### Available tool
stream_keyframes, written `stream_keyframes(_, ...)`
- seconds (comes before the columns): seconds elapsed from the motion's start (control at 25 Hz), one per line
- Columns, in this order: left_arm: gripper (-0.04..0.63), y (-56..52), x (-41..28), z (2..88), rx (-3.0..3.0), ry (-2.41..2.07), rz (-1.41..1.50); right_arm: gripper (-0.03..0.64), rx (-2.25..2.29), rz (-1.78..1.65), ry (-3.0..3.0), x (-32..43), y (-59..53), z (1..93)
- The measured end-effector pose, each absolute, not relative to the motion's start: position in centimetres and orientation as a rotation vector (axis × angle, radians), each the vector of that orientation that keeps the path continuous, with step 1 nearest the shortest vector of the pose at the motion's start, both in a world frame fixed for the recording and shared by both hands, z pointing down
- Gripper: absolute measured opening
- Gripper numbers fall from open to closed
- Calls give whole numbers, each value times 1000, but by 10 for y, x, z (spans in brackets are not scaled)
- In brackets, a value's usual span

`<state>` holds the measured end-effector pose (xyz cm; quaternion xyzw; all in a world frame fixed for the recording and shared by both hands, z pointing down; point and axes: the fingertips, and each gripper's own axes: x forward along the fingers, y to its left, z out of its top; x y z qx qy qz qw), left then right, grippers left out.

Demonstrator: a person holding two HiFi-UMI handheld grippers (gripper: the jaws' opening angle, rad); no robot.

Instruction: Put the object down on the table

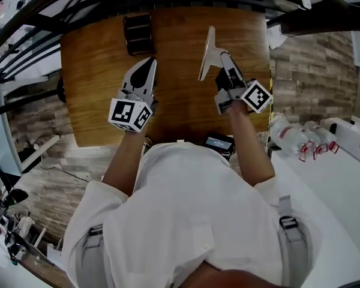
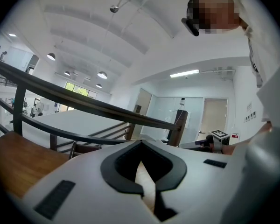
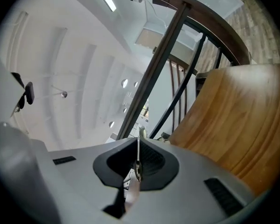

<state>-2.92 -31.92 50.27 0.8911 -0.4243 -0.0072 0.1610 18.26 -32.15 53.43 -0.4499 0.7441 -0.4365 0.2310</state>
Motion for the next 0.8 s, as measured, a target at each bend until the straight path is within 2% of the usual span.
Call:
stream_keyframes(0.4, 15, -328, -30, 528, 2512, -1228, 11, 26, -1276, -1311, 2007, 187, -336, 582)
stream_keyframes(0.8, 15, -332, -43, 544, 2480, -1268, 21, 26, -1494, -1572, 1799, 193, -328, 649)
